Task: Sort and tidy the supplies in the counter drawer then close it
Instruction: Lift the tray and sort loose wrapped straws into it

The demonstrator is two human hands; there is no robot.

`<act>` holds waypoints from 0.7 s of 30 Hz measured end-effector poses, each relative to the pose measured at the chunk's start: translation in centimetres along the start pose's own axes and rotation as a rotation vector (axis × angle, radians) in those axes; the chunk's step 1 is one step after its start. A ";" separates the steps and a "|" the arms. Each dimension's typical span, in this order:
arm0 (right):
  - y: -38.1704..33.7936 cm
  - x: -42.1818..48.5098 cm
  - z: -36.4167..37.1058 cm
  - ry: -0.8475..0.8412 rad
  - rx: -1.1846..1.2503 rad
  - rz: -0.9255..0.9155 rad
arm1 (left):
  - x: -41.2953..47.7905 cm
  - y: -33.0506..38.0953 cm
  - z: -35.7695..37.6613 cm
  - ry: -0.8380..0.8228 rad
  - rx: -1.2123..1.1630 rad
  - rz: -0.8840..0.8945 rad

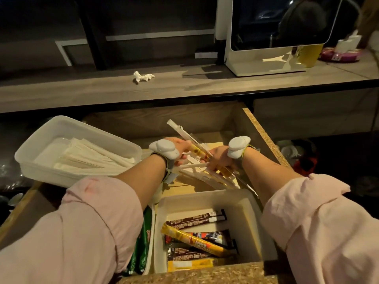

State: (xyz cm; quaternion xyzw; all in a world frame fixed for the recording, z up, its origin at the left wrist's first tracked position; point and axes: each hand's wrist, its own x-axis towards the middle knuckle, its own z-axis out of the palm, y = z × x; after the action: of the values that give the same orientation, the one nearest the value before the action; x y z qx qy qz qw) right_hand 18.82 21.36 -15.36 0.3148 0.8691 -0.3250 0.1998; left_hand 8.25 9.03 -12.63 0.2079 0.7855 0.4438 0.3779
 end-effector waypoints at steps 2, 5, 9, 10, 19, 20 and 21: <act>0.0 -0.1 0.1 0.005 0.005 -0.001 | 0.1 0.3 -0.2 0.017 0.034 0.019; 0.3 0.2 -0.1 0.025 -0.013 -0.017 | -0.2 0.7 -1.0 0.102 0.190 0.093; -0.2 -0.2 -0.2 0.017 0.021 -0.036 | -1.7 1.0 -2.9 0.399 0.392 0.315; -0.2 -0.4 -0.3 0.021 0.012 -0.036 | -2.2 1.3 -3.4 0.443 0.357 0.337; 1.1 -0.4 0.0 0.089 -0.083 0.017 | -8.6 -1.6 -4.2 -0.217 0.279 -0.007; 0.9 -0.5 -0.1 0.090 -0.106 0.001 | -9.0 -2.4 -3.8 -0.257 0.303 -0.030; 0.6 -0.6 -0.1 0.067 -0.140 0.006 | -9.3 -3.0 -3.3 -0.279 0.329 -0.035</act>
State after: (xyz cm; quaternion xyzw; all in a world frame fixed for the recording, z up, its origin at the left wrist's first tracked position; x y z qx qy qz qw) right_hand 19.62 21.55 -15.25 0.3132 0.8950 -0.2522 0.1930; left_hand 11.53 -0.51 -10.32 0.3126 0.7907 0.2701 0.4517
